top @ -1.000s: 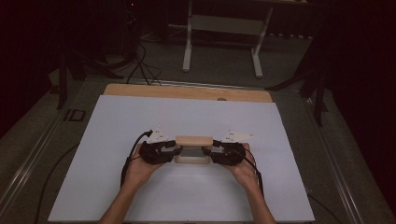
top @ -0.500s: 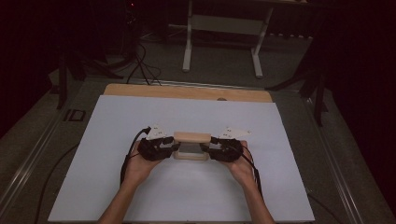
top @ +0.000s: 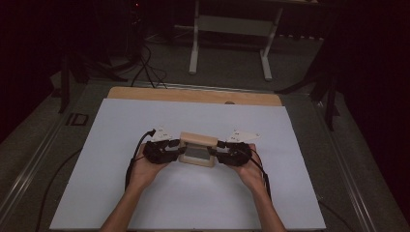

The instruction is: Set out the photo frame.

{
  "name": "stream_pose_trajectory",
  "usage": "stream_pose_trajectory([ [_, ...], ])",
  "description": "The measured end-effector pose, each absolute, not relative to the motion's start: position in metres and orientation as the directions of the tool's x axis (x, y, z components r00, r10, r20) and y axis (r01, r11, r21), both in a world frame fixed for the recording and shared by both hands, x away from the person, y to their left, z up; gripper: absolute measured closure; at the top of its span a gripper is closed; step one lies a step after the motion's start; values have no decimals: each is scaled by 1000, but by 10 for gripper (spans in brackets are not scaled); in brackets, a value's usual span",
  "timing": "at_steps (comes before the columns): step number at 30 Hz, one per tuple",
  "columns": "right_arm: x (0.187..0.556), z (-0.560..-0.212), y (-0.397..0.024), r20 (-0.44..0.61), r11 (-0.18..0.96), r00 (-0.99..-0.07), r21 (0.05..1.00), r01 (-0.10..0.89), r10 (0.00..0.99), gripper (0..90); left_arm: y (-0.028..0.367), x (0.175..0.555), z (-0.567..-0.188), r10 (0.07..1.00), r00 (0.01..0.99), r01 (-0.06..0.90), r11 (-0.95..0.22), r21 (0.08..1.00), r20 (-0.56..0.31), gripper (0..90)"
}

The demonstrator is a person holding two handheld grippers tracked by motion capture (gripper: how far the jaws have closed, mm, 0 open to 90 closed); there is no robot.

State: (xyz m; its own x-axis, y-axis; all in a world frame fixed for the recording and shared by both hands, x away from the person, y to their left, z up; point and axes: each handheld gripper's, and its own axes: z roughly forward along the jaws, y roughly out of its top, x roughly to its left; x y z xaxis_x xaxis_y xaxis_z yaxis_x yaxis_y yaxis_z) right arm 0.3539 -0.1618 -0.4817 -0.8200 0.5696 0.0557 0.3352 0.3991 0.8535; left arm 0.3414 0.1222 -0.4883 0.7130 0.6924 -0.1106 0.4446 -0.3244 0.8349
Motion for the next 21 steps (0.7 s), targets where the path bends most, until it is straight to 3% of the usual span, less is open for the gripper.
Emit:
stream_pose_trajectory([
  [8,355,-479,-163,0,458,-853,843,281,522,577,120,348,-492,648,750,432,-325,841,-134,492],
  [11,357,-479,-162,-12,479,-852,832,281,523,567,117,345,-491,657,748,417,-352,838,-95,510],
  [21,365,-479,-160,1,473,-842,827,304,540,532,116,343,-489,678,730,430,-359,829,-84,552],
])
